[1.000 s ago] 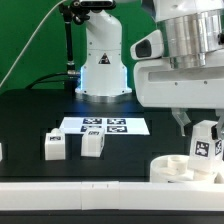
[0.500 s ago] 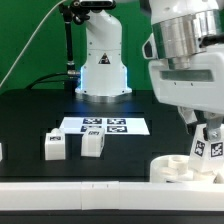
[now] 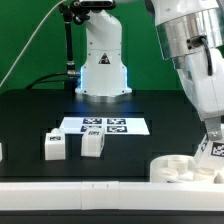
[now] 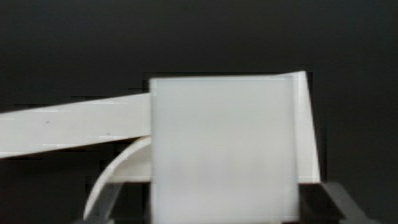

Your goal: Assemble stool

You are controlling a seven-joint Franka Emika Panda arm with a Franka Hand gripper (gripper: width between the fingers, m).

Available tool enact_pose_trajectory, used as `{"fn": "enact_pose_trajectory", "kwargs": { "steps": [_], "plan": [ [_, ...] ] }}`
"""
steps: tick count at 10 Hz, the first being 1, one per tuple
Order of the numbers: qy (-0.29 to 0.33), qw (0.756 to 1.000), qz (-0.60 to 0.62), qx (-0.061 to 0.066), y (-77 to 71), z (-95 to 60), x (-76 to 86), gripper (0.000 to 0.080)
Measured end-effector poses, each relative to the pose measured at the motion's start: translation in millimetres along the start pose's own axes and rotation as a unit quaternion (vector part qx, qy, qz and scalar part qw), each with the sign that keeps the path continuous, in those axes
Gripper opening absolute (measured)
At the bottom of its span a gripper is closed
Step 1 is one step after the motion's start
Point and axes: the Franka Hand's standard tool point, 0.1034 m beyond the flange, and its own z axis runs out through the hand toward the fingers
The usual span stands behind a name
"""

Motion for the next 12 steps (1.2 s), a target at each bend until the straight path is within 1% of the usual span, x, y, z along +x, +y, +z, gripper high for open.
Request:
{"fn": "enact_pose_trajectory", "kwargs": {
  "steps": [1, 2, 3, 4, 5, 6, 7, 8, 9, 10, 11, 12],
  "plan": [
    [-0.002, 1.0, 0.022, 0.0, 0.7, 0.5, -1.2, 0.0353],
    [-0.002, 1.0, 0.012, -0.003, 0.7, -0.1, -1.9, 0.0353],
    [-0.005, 0.998, -0.052, -0.028, 1.7, -5.8, -8.5, 0.0527],
    [-0.01, 0.995, -0.093, -0.033, -2.4, -13.2, -18.0, 0.0624],
    [-0.012, 0.993, -0.116, -0.031, -3.1, -15.9, -21.5, 0.0624],
    [-0.012, 0.989, -0.143, -0.032, -2.1, -13.5, -19.4, 0.0642],
    [-0.013, 0.984, -0.174, -0.032, -1.9, -13.2, -19.4, 0.0642],
    [-0.014, 0.974, -0.222, -0.031, -1.9, -13.0, -19.2, 0.0648],
    [-0.014, 0.96, -0.277, -0.034, -0.4, -12.7, -19.6, 0.0649],
    [-0.001, 0.923, -0.38, -0.056, 5.4, -12.4, -21.0, 0.0649],
    [0.006, 0.881, -0.47, -0.062, 6.1, -14.0, -25.2, 0.0649],
    [0.002, 0.854, -0.516, -0.065, 7.6, -13.8, -27.4, 0.0649]
  ]
}}
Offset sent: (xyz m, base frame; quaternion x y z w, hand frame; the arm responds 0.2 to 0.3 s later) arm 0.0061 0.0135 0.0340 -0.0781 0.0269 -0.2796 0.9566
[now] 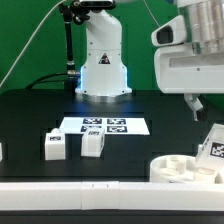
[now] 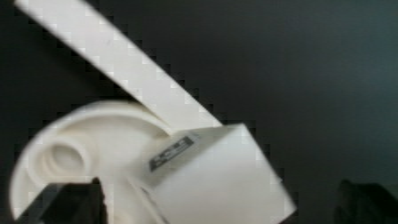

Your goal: Assemble stool

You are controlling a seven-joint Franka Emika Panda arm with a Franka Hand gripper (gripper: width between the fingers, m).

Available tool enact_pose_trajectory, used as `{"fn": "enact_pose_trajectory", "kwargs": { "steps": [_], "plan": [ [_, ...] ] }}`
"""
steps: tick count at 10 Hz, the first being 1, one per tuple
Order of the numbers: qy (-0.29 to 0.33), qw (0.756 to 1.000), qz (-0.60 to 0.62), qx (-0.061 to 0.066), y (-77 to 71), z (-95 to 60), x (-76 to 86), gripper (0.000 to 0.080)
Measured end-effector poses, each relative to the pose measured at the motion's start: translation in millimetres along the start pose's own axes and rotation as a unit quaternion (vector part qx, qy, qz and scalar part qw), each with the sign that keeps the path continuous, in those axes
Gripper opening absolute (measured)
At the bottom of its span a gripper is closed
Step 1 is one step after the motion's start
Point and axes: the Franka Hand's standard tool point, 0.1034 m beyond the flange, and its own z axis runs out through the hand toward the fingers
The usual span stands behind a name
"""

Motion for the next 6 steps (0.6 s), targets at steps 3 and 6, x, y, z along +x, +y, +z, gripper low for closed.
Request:
{"fn": "enact_pose_trajectory", "kwargs": {
  "steps": [3, 6],
  "plan": [
    [0.0, 0.997, -0.077, -0.001, 2.0, 0.8, 1.4, 0.0649],
    [0.016, 0.943, -0.329, -0.044, -0.1, -1.2, -1.9, 0.0649]
  ]
}}
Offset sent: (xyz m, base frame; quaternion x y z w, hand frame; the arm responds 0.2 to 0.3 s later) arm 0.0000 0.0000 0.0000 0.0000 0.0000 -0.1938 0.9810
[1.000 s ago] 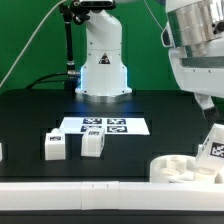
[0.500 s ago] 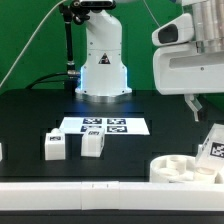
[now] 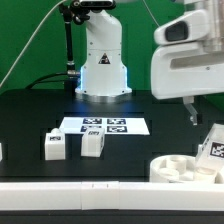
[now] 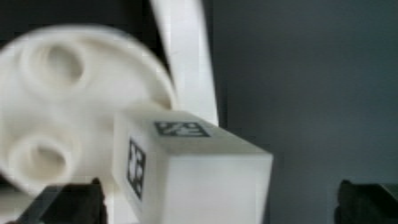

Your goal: Assemble stool

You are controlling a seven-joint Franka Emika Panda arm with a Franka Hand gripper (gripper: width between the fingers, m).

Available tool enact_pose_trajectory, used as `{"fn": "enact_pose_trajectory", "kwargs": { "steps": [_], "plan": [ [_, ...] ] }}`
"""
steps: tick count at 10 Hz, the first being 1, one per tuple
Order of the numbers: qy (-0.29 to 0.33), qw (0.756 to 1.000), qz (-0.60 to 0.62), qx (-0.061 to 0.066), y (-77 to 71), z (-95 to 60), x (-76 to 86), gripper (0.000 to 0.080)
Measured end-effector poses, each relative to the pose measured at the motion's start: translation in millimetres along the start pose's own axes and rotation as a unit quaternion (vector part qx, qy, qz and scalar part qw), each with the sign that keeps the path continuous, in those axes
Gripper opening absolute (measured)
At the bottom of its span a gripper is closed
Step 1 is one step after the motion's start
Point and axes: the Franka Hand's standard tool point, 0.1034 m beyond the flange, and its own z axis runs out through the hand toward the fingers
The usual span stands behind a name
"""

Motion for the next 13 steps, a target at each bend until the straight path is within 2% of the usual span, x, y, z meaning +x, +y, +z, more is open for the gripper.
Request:
{"fn": "enact_pose_trajectory", "kwargs": {
  "steps": [1, 4, 6, 7, 8, 10, 11, 12, 13],
  "plan": [
    [-0.008, 0.996, -0.083, -0.013, -2.2, -1.1, -1.4, 0.0649],
    [-0.013, 0.981, -0.194, -0.016, 0.5, -0.9, -1.3, 0.0649],
    [-0.013, 0.96, -0.279, -0.019, 3.0, 0.7, -0.6, 0.0649],
    [-0.01, 0.931, -0.364, -0.032, 6.0, 6.1, 1.5, 0.0649],
    [-0.017, 0.903, -0.428, -0.038, 8.6, 10.9, 1.1, 0.0649],
    [-0.024, 0.866, -0.497, -0.051, 10.5, 12.4, 3.6, 0.0649],
    [-0.03, 0.837, -0.543, -0.057, 12.4, 14.3, 3.3, 0.0649],
    [-0.035, 0.818, -0.572, -0.058, 14.9, 15.9, 2.8, 0.0649],
    [-0.037, 0.811, -0.581, -0.057, 20.3, 16.9, 2.5, 0.0649]
  ]
}}
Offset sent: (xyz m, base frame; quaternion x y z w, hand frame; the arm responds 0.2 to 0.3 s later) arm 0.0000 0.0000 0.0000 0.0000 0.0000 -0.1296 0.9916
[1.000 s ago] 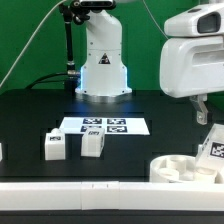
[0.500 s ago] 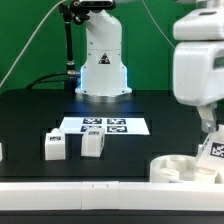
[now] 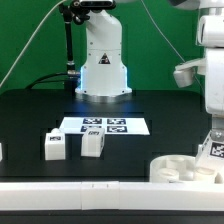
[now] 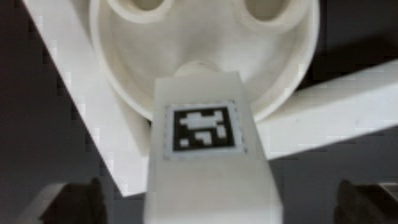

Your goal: Assemble stool

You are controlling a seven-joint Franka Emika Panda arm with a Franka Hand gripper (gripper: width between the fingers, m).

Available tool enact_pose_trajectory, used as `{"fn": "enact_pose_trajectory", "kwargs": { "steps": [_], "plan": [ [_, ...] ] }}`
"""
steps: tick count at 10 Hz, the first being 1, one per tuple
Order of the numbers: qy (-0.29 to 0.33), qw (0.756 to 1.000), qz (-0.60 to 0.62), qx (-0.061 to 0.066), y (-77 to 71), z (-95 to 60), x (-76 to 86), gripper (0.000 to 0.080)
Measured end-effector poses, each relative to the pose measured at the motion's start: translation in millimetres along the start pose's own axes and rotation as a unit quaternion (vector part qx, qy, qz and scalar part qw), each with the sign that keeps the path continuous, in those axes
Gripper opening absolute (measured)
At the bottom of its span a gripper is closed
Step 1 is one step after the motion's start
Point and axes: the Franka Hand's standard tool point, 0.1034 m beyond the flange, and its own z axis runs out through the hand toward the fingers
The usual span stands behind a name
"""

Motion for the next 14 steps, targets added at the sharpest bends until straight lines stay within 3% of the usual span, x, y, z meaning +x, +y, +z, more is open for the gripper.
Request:
{"fn": "enact_pose_trajectory", "kwargs": {
  "steps": [1, 3, 4, 5, 7, 9, 11, 13, 14],
  "plan": [
    [-0.001, 1.0, -0.001, 0.002, 1.6, 2.6, -5.4, 0.0649],
    [-0.003, 1.0, 0.003, 0.004, 2.2, 5.1, -8.6, 0.0425],
    [-0.003, 1.0, 0.003, 0.004, 2.3, 5.3, -9.0, 0.0425],
    [-0.003, 1.0, 0.003, 0.004, 2.4, 5.2, -9.2, 0.0333],
    [-0.003, 1.0, 0.02, 0.006, 3.0, 5.2, -10.5, 0.0333],
    [0.002, 0.998, 0.061, 0.022, 6.7, 6.1, -24.1, 0.0333],
    [0.019, 0.978, 0.203, 0.035, 5.9, 9.8, -27.6, 0.0333],
    [0.033, 0.963, 0.265, 0.026, 8.9, 10.1, -24.3, 0.0334],
    [0.032, 0.951, 0.307, 0.027, 8.8, 10.0, -24.1, 0.0334]
  ]
}}
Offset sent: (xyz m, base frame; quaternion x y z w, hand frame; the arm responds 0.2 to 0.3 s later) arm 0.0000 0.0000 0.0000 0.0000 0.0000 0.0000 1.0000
